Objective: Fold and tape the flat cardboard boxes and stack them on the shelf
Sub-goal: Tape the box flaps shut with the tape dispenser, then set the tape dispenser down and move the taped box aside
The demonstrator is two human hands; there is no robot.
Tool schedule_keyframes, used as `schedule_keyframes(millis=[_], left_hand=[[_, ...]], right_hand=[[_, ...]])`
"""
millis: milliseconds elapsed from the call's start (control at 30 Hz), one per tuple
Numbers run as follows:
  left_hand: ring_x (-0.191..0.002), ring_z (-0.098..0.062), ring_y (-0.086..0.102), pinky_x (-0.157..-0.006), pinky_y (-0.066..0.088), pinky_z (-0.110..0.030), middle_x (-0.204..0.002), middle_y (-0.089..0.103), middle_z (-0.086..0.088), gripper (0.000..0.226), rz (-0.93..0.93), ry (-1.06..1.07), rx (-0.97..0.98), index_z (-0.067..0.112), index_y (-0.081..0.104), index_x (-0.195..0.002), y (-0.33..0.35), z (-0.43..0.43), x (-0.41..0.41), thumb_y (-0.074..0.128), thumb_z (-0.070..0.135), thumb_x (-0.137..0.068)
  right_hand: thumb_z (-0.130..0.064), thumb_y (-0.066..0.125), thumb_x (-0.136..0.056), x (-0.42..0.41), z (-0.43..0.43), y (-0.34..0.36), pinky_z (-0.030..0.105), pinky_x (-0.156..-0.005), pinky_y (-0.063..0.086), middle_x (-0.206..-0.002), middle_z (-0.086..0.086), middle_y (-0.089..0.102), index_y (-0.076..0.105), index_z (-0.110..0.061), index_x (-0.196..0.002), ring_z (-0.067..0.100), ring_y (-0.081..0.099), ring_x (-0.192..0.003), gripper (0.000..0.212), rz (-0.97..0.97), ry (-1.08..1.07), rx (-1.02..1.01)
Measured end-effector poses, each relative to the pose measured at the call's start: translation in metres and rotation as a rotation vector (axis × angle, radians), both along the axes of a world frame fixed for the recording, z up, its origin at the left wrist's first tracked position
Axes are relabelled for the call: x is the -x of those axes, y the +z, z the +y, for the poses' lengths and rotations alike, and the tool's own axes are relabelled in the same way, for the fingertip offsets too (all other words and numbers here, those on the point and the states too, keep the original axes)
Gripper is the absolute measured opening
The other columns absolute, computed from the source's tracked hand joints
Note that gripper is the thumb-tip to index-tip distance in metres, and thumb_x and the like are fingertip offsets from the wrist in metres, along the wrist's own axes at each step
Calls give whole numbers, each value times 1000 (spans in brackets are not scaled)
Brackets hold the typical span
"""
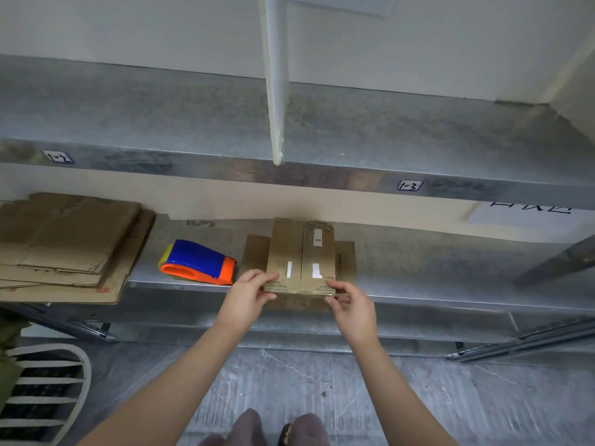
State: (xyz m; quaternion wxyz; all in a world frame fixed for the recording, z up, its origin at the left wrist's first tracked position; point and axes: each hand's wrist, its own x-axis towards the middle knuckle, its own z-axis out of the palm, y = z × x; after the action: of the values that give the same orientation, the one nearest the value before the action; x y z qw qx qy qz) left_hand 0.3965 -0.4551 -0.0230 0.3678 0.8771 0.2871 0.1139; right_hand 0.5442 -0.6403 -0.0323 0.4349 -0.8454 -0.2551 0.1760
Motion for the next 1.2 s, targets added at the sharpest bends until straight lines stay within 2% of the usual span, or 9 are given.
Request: schedule_keyframes(millis=[133,267,367,433,567,733,833,1000,1200], left_hand=[[-119,-8,52,-104,36,-16,-130,56,6,49,3,-15,82,23,62,-127,-3,1,4,75,13,-81],[-108,-4,57,-100,44,-18,-127,58,5,51,4,13,162,27,62,-124,1,8,-3,79,17,-78],[-108,-6,57,-90,53,-26,-129,49,6,67,43,1,339,37,47,-135,7,18,-6,78,42,-76],[-128,-19,46,-103,44,-35,-145,40,-1,83,67,89,453,33,29,-147,7,25,-13,72,52,-78],[-132,-20,42,-109,38,-36,-151,37,-3,92,113,117,595,19,19,-152,5,29,-34,77,30,-81],[-121,-18,50,-100,47,-36,-139,45,-1,80,12,138,697,25,29,-134,12,19,-36,83,21,-74],[-133,-20,38,-107,38,-40,-147,35,-1,94,-19,187,580,26,22,-141,25,10,-38,81,46,-71],[-137,-21,33,-113,33,-50,-151,27,-1,89,-100,57,465,37,21,-147,47,4,-33,78,27,-79],[-110,-5,50,-84,38,-18,-115,53,11,65,-256,104,649,32,44,-108,83,-5,-28,58,79,-66]], right_hand=[[-21,78,-81,-1,2,-1,12,-87,45,-109,-28,63,62,-36,-96,-5,59,-102,27,84,18,-15],[-22,78,-81,-7,8,1,12,-82,44,-114,-20,63,58,-34,-94,0,59,-102,26,128,23,28],[-33,79,-79,-20,8,6,25,-90,49,-113,-10,61,61,-31,-96,9,58,-109,25,312,58,-4],[-41,75,-81,-24,13,10,38,-94,52,-114,-9,59,54,-31,-110,14,58,-111,38,383,-3,-47],[-14,72,-85,-28,34,13,27,-89,50,-131,-3,53,34,-21,-146,12,56,-113,72,469,-89,-71],[5,69,-76,-30,31,17,21,-69,51,-126,6,57,45,-19,-120,13,61,-101,56,568,-188,-154],[-9,78,-77,-23,26,24,29,-83,53,-127,4,55,42,-19,-126,13,59,-108,61,536,-208,-260],[-18,77,-68,-22,17,42,46,-100,48,-133,6,53,47,-21,-137,21,55,-121,76,399,-121,-249],[-65,75,-61,-13,2,63,41,-105,44,-129,-8,56,39,-35,-129,12,56,-120,82,530,-112,-450]])
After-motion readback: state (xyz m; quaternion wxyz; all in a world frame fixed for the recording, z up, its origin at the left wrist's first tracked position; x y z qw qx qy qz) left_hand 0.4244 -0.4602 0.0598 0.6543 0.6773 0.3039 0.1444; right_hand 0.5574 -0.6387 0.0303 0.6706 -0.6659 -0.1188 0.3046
